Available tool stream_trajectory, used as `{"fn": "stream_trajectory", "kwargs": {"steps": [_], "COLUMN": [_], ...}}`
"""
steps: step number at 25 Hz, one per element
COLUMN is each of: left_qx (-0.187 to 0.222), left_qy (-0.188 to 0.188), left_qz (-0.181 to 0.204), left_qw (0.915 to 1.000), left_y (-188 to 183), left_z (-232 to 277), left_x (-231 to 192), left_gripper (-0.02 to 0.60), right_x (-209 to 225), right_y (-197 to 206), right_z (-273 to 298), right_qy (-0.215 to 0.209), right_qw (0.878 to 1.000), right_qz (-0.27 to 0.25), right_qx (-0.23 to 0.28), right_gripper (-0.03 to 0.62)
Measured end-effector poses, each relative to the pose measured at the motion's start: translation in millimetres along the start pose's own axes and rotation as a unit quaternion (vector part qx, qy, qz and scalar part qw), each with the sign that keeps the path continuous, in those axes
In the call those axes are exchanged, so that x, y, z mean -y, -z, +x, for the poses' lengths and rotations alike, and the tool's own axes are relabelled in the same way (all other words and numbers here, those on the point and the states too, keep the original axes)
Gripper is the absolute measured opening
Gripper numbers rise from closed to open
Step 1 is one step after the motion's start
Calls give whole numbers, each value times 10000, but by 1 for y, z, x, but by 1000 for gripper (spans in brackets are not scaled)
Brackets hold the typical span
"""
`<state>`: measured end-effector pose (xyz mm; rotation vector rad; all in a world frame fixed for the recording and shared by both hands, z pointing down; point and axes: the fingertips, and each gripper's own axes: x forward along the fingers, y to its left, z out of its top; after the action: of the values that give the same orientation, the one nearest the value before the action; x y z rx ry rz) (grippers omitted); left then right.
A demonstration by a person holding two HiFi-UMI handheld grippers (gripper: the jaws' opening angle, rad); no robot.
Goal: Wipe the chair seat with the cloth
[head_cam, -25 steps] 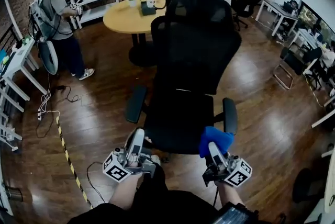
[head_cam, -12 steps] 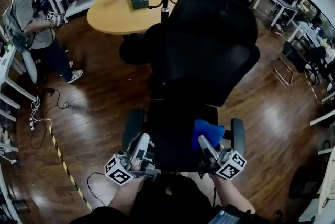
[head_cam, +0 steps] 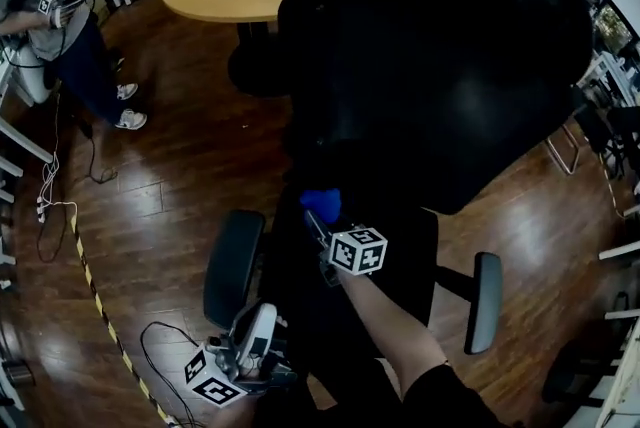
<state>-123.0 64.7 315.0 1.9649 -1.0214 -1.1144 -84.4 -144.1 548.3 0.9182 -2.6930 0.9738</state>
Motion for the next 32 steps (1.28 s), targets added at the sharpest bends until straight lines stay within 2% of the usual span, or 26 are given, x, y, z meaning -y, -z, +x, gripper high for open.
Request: {"fn": "stream_trajectory", "kwargs": {"steps": [3,7,10,12,15,17,21,23,26,32], "left_qx": [-10,-70,-57,-101,-175,-210,-298,-323,-332,-322], "left_qy": [-168,-233,-254,-298,-361,-391,-388,-378,-403,-442], "left_qz": [-11,-72,-63,-38,-12,-27,-19,-3,16,3], "left_qw": [9999,9997,9996,9995,9992,9990,9988,9988,9986,9985], "left_y": [11,17,11,10,12,12,12,11,11,15], "left_z": [-7,-13,-9,-6,-5,-3,-3,-5,-6,-5], "left_x": [-27,-43,-44,-48,-56,-60,-60,-58,-59,-60], "left_gripper": [-5,-5,-5,-5,-5,-5,-5,-5,-5,-5], "right_x": [33,49,59,76,120,159,241,268,287,290], "right_y": [35,66,65,62,63,63,59,52,44,43], "right_z": [51,77,76,66,31,-11,-130,-183,-223,-232], "right_qy": [433,638,739,999,1625,2169,3318,3732,3969,3951], "right_qw": [9985,9948,9931,9899,9814,9710,9397,9249,9151,9165], "right_qz": [-36,-204,-392,-500,-414,-259,137,268,369,300], "right_qx": [-336,-767,-821,-873,-937,-967,-820,-677,-609,-557], "right_gripper": [83,84,83,83,82,81,81,80,80,80]}}
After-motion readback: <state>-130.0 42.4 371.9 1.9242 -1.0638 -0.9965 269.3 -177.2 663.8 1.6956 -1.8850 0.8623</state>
